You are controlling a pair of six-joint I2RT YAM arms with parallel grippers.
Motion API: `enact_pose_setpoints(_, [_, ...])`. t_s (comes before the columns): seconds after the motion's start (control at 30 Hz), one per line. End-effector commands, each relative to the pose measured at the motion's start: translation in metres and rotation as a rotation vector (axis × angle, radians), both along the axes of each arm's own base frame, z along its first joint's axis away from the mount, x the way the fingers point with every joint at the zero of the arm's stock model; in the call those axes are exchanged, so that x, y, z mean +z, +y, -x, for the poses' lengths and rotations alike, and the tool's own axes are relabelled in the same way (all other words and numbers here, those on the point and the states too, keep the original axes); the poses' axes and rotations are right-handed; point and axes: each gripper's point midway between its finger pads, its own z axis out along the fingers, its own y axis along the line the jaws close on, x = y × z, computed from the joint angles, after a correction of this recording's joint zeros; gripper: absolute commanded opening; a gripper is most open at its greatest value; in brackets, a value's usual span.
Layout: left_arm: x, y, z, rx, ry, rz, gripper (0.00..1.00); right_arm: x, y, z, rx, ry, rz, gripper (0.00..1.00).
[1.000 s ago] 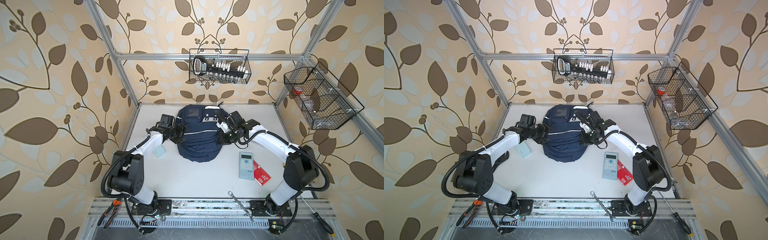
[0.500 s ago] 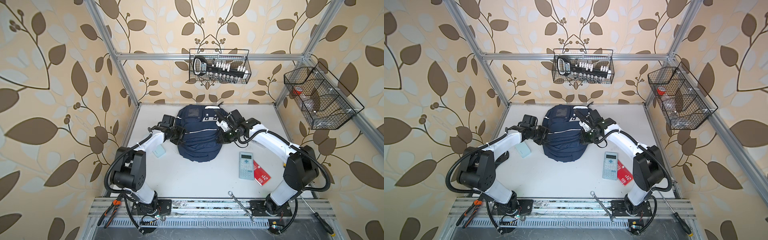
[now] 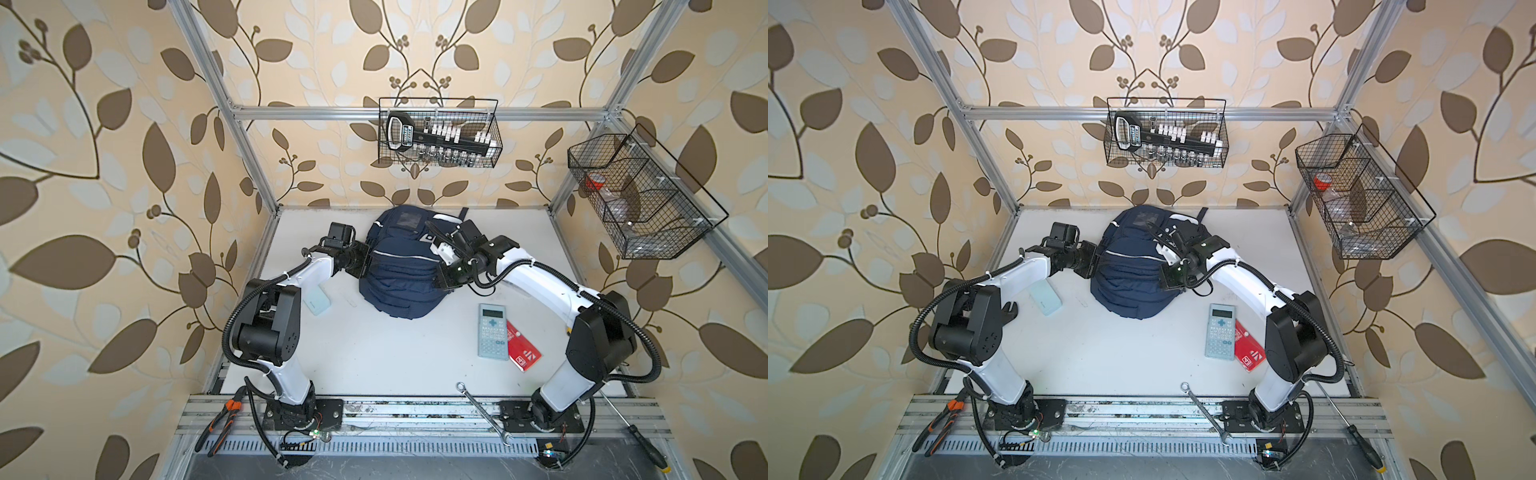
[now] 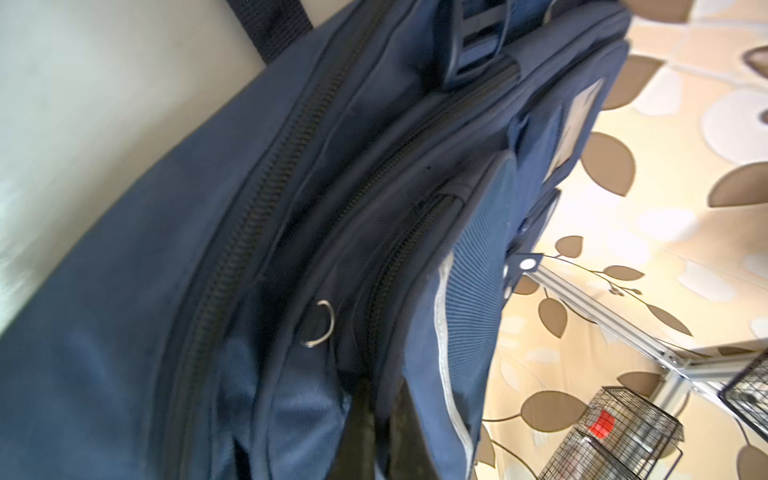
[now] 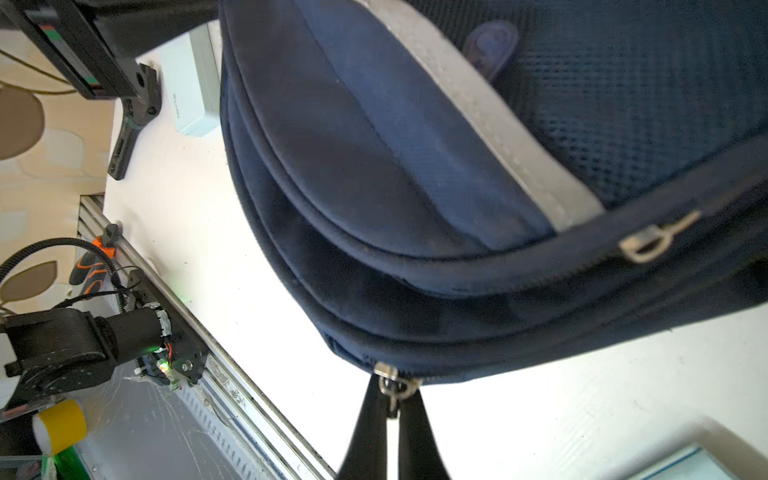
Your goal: Pack the student bag
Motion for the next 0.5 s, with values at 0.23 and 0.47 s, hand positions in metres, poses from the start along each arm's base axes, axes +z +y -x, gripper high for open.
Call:
enact_pose_setpoints(0.23, [0.091,-0.026,0.008,0.014,-0.29,0.031,0.0,0.007,0.069,0.018,0.153,0.021,0.011,0.0])
enact_pose_setpoints(0.47, [0.101,-0.047,0.026,-0.009,-0.301,0.074,0.0,-0.004,0.148,0.008,0.178,0.076,-0.066,0.0])
